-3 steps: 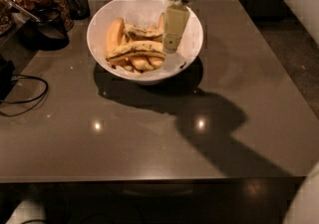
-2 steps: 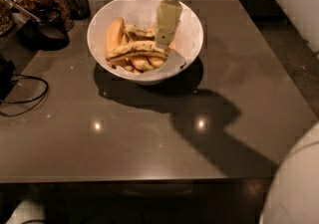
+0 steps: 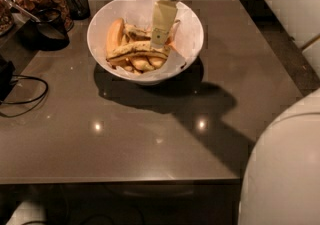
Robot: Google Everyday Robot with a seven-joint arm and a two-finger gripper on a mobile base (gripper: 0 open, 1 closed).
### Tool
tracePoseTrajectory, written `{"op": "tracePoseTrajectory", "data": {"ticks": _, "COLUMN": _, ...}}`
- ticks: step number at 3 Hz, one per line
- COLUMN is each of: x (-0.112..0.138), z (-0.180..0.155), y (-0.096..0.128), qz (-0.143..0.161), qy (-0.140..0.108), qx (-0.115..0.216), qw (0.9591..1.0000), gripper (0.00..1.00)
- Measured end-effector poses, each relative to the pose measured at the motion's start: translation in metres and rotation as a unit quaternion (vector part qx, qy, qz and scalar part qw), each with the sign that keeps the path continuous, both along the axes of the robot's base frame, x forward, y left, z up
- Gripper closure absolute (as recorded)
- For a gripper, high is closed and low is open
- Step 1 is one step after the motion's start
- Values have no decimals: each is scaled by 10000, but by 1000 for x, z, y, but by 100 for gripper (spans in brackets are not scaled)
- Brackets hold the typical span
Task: Pick banana from white bowl
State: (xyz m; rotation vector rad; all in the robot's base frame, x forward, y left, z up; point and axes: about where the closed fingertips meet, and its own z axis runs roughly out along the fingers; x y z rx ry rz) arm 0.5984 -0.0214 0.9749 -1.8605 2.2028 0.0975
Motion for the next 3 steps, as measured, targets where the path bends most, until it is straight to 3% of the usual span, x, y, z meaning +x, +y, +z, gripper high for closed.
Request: {"op": "tracePoseTrajectory", "data": {"ticks": 3, "x": 1, "z": -31, "y": -15, "qz": -374, "qy": 502, "qx": 89, "qw": 9980, "gripper": 45}}
